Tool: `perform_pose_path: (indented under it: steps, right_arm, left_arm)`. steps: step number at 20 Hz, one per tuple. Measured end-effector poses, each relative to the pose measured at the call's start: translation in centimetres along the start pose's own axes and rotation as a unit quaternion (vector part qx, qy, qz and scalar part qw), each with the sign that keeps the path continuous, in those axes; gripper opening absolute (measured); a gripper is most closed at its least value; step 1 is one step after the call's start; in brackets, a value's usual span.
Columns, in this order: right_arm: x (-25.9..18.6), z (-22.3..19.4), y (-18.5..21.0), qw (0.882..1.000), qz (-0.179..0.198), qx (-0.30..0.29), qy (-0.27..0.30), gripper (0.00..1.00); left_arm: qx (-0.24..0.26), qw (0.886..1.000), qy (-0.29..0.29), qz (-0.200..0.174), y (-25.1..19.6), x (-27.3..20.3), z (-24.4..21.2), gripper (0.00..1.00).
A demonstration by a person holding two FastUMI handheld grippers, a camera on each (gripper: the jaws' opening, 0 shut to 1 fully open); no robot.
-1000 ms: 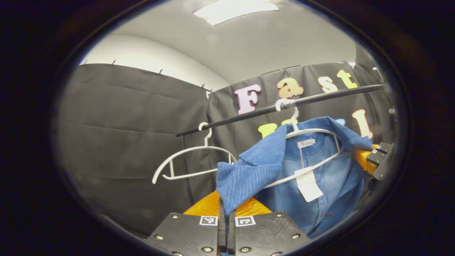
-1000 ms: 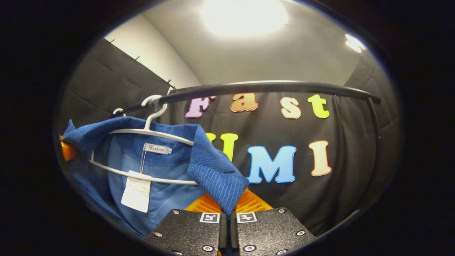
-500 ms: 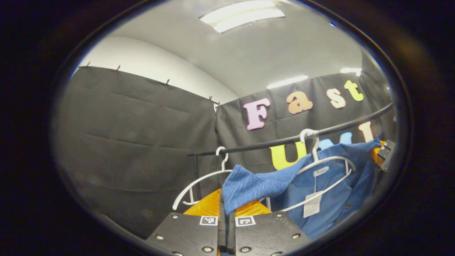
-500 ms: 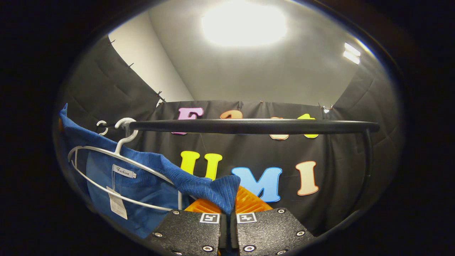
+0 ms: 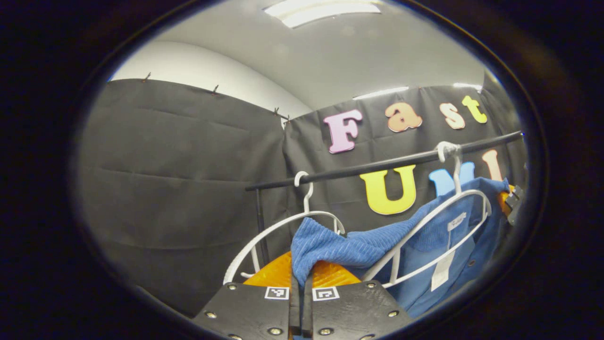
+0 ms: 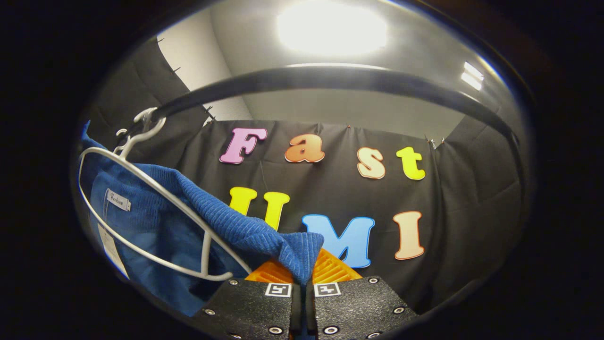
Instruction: Grasp the clothes on the hanger with both hands and then place them into the laundry hamper below.
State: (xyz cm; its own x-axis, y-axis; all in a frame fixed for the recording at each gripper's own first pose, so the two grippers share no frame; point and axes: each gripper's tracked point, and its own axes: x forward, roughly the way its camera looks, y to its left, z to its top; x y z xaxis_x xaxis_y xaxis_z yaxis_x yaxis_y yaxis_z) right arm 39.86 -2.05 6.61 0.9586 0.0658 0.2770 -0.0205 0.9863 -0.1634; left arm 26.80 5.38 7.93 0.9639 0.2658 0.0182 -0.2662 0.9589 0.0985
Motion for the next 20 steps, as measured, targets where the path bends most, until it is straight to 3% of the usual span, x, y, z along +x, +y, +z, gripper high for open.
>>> perform_pose_path:
  steps: [4, 9, 13, 15, 20]
  right_arm:
    - [0.3, -4.5, 2.0, 0.998, 0.023, 0.016, 0.060, 0.03]
    - [0.9, -5.6, 2.5, 0.995, 0.035, 0.050, 0.079, 0.03]
    - [2.2, -3.3, 0.1, 0.996, 0.003, 0.071, 0.054, 0.03]
    - [3.2, -2.5, -1.1, 0.996, -0.021, 0.077, 0.044, 0.02]
    - [3.2, -6.8, -1.6, 0.989, -0.028, 0.096, 0.105, 0.03]
  left_arm:
    - [0.002, 0.999, 0.042, -0.014, -0.5, 0.8, -3.6, 0.02]
    - [-0.006, 0.996, 0.083, -0.028, -0.7, 0.1, -7.3, 0.02]
    - [0.018, 0.995, 0.095, -0.039, -2.0, -0.2, -9.1, 0.03]
    - [0.005, 0.994, 0.096, -0.045, -3.0, 0.5, -9.1, 0.03]
    - [0.021, 0.994, 0.092, -0.061, -5.6, 0.5, -9.9, 0.03]
